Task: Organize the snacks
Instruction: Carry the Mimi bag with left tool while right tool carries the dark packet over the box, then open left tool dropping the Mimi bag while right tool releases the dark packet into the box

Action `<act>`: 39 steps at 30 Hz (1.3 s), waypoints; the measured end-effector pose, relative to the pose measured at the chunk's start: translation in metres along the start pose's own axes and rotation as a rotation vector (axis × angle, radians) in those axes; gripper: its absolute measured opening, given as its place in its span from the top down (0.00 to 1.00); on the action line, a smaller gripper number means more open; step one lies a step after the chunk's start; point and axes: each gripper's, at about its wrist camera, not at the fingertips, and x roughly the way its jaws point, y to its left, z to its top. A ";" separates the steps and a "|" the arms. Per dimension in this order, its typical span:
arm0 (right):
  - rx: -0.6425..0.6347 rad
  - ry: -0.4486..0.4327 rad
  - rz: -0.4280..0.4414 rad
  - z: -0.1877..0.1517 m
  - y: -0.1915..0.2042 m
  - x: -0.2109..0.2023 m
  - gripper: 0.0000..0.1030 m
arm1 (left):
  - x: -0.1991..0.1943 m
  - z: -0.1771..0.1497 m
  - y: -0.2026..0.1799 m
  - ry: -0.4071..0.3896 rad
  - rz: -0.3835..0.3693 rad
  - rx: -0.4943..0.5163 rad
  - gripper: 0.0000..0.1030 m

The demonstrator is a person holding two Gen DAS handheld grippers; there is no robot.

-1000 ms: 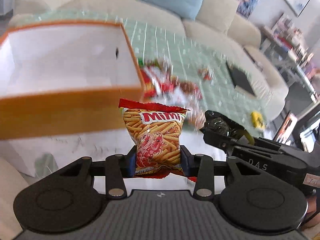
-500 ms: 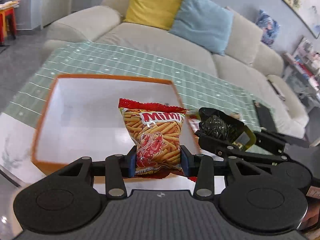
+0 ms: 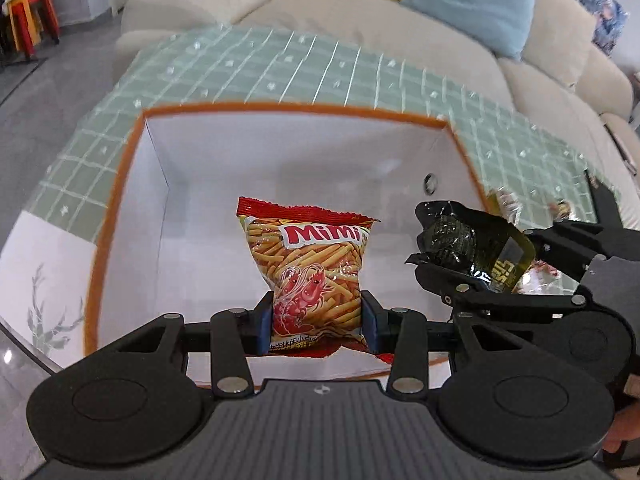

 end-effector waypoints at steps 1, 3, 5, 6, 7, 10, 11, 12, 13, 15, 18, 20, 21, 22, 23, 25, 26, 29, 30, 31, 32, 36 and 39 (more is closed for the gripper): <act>-0.012 0.013 -0.008 0.000 0.001 0.005 0.54 | 0.007 0.001 0.001 0.015 0.010 -0.001 0.54; -0.035 0.037 -0.015 -0.002 0.003 0.015 0.53 | 0.015 -0.003 0.002 0.039 0.020 -0.004 0.54; -0.040 0.058 -0.014 -0.004 0.005 0.022 0.53 | 0.024 -0.004 0.005 0.065 0.023 -0.007 0.54; -0.043 0.070 -0.015 -0.005 0.004 0.027 0.53 | 0.028 -0.006 0.006 0.077 0.026 -0.007 0.54; -0.048 0.080 -0.017 -0.006 0.004 0.031 0.53 | 0.032 -0.007 0.007 0.088 0.031 -0.009 0.54; -0.092 0.094 -0.027 -0.008 0.008 0.039 0.53 | 0.043 -0.008 0.009 0.121 0.043 -0.013 0.54; -0.101 0.100 -0.029 -0.006 0.010 0.043 0.53 | 0.046 -0.008 0.009 0.130 0.046 -0.014 0.54; -0.107 0.103 -0.032 -0.006 0.011 0.044 0.52 | 0.049 -0.009 0.010 0.137 0.052 -0.016 0.54; -0.111 0.104 -0.032 -0.005 0.011 0.045 0.52 | 0.051 -0.009 0.012 0.143 0.055 -0.017 0.54; -0.119 0.113 -0.028 -0.005 0.013 0.046 0.52 | 0.055 -0.011 0.014 0.159 0.055 -0.025 0.54; -0.132 0.122 -0.033 -0.005 0.014 0.047 0.51 | 0.059 -0.013 0.015 0.171 0.063 -0.024 0.53; -0.139 0.125 -0.039 -0.004 0.013 0.048 0.50 | 0.061 -0.010 0.014 0.172 0.072 -0.024 0.53; -0.139 0.126 -0.039 -0.003 0.015 0.049 0.50 | 0.061 -0.010 0.015 0.174 0.074 -0.025 0.53; -0.137 0.127 -0.038 -0.003 0.015 0.049 0.49 | 0.062 -0.010 0.014 0.177 0.075 -0.027 0.53; -0.134 0.129 -0.035 -0.003 0.015 0.048 0.49 | 0.062 -0.011 0.015 0.179 0.073 -0.029 0.53; -0.128 0.132 -0.032 0.000 0.013 0.050 0.47 | 0.063 -0.011 0.016 0.180 0.074 -0.033 0.50; -0.126 0.133 -0.034 0.000 0.013 0.050 0.46 | 0.063 -0.010 0.016 0.174 0.074 -0.032 0.47; -0.123 0.131 -0.046 0.000 0.013 0.049 0.44 | 0.061 -0.010 0.016 0.161 0.082 -0.037 0.40; -0.120 0.132 -0.049 0.000 0.013 0.048 0.44 | 0.060 -0.010 0.017 0.157 0.085 -0.038 0.37; -0.116 0.131 -0.050 0.000 0.013 0.047 0.44 | 0.059 -0.010 0.017 0.153 0.086 -0.039 0.36; -0.113 0.128 -0.051 0.000 0.013 0.045 0.42 | 0.057 -0.010 0.017 0.150 0.088 -0.041 0.34; -0.110 0.098 -0.074 0.002 0.011 0.034 0.33 | 0.048 -0.009 0.019 0.127 0.093 -0.051 0.29; -0.099 0.068 -0.078 0.004 0.009 0.022 0.29 | 0.037 -0.008 0.017 0.089 0.083 -0.051 0.28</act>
